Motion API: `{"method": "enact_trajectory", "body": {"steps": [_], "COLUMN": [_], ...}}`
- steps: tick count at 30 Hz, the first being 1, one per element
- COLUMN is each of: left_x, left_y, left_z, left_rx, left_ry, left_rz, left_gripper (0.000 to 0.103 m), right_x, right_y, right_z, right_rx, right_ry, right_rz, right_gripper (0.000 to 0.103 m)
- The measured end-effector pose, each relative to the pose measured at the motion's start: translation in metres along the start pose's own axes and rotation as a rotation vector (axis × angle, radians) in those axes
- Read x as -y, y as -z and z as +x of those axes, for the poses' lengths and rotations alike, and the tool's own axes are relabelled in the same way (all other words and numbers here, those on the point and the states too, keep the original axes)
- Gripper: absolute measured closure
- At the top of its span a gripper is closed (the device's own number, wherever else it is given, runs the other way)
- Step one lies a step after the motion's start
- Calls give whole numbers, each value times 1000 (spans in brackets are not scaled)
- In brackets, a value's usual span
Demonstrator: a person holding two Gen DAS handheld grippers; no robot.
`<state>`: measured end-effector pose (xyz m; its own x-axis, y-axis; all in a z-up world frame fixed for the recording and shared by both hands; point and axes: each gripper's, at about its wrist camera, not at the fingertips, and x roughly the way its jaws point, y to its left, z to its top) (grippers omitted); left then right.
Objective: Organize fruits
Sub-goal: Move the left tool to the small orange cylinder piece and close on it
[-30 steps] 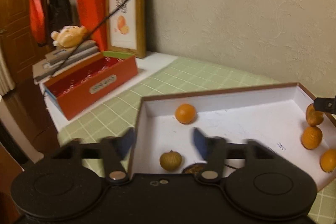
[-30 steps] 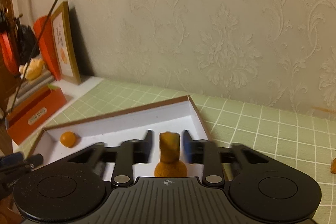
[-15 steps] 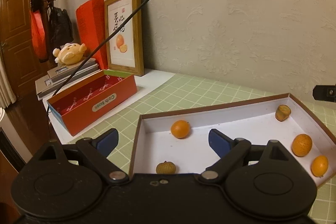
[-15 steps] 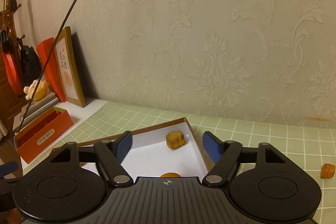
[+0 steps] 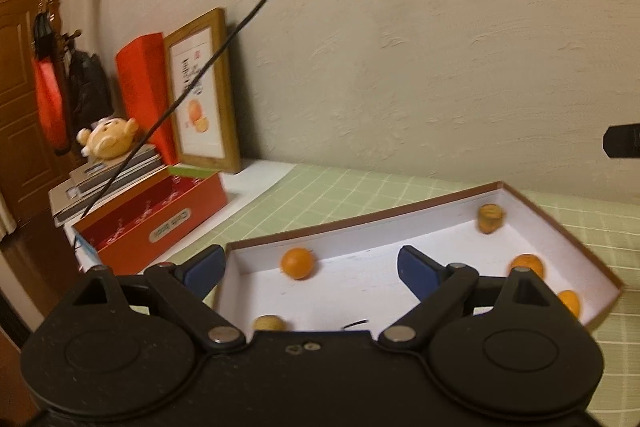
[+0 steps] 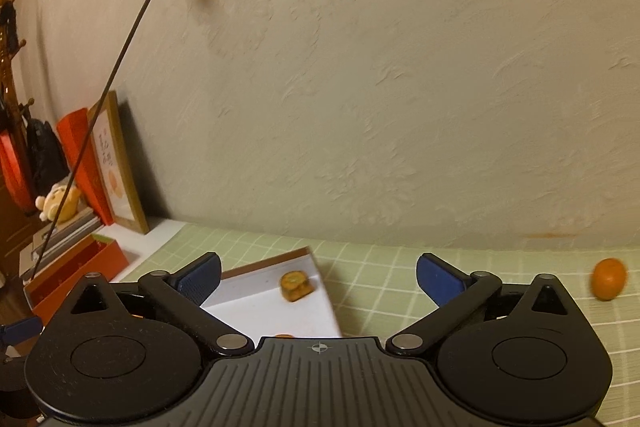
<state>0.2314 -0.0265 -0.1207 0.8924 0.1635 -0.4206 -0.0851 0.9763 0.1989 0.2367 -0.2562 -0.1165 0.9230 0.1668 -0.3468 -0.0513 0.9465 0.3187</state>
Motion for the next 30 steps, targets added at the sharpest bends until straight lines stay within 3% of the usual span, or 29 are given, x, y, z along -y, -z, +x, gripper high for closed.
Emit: {"method": "enact_trajectory", "body": {"steps": [13,30], "left_x": [56,168], "left_y": [2,6], "left_z": [-24,-52], "left_rx": [16,39], "left_ry": [153,399], "left_rz": [56,180], "left_gripper": [17,18], "right_x": [60,136], "right_y": [-4,11], "right_z": [-52,-105], "right_rx": [21,-2], "right_ry": [146,358], "right_rz": [28,43], "right_gripper": [0,0]}}
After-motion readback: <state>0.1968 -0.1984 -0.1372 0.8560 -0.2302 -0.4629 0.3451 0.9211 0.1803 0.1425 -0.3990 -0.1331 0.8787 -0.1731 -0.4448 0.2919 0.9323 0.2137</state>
